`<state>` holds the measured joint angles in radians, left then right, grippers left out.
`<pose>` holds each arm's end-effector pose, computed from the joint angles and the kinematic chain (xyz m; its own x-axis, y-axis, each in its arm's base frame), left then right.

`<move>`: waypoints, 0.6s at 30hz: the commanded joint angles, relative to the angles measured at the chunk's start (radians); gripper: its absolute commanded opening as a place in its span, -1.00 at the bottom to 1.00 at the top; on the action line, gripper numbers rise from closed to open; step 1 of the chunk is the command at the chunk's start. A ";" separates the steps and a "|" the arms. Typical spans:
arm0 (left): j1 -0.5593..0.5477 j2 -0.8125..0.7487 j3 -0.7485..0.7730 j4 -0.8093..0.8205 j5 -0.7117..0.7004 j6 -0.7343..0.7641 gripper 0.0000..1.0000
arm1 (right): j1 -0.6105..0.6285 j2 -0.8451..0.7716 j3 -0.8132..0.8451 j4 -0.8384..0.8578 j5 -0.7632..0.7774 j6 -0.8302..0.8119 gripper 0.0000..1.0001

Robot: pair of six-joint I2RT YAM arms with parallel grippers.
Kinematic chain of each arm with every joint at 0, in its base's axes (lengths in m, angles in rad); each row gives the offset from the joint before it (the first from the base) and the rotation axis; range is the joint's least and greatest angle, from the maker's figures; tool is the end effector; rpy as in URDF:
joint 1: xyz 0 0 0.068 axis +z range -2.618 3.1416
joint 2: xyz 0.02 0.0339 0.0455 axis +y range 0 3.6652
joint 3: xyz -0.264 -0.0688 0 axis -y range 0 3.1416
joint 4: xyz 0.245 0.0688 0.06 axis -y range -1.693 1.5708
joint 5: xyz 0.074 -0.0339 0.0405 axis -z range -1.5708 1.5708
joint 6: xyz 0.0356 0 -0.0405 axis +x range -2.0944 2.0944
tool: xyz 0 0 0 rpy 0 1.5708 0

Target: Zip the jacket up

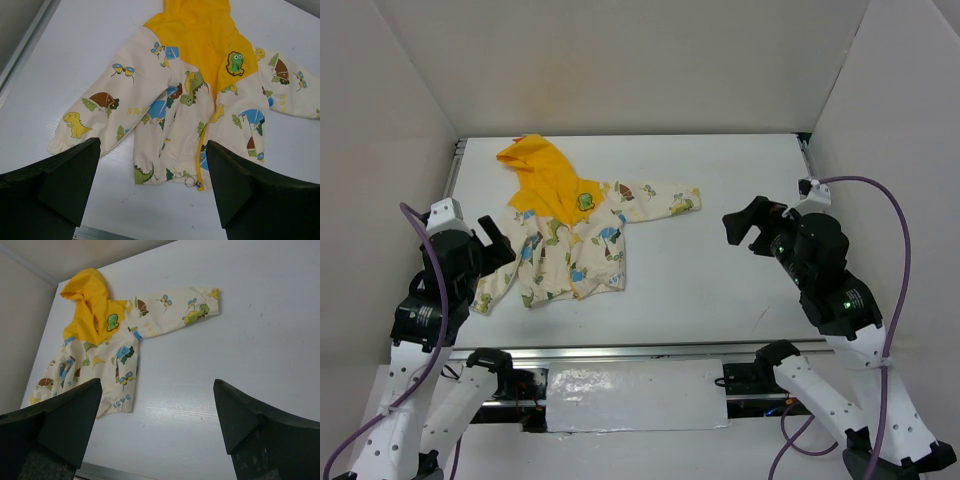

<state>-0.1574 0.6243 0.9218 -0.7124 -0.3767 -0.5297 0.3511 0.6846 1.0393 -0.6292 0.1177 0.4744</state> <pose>0.1210 -0.0059 0.3538 -0.2492 -0.4362 -0.8647 -0.3623 0.8700 -0.3344 0.1232 0.0407 0.3922 -0.3340 0.3608 -0.8708 -0.0931 0.9067 0.4114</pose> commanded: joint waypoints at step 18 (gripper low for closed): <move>0.009 0.002 0.002 0.028 -0.022 -0.009 0.99 | 0.394 0.686 0.158 0.303 -0.054 0.078 0.87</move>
<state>-0.1566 0.6243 0.9218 -0.7128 -0.3874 -0.5308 0.6491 1.2465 1.1080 -0.3576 -0.0834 0.5217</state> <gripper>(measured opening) 0.994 0.947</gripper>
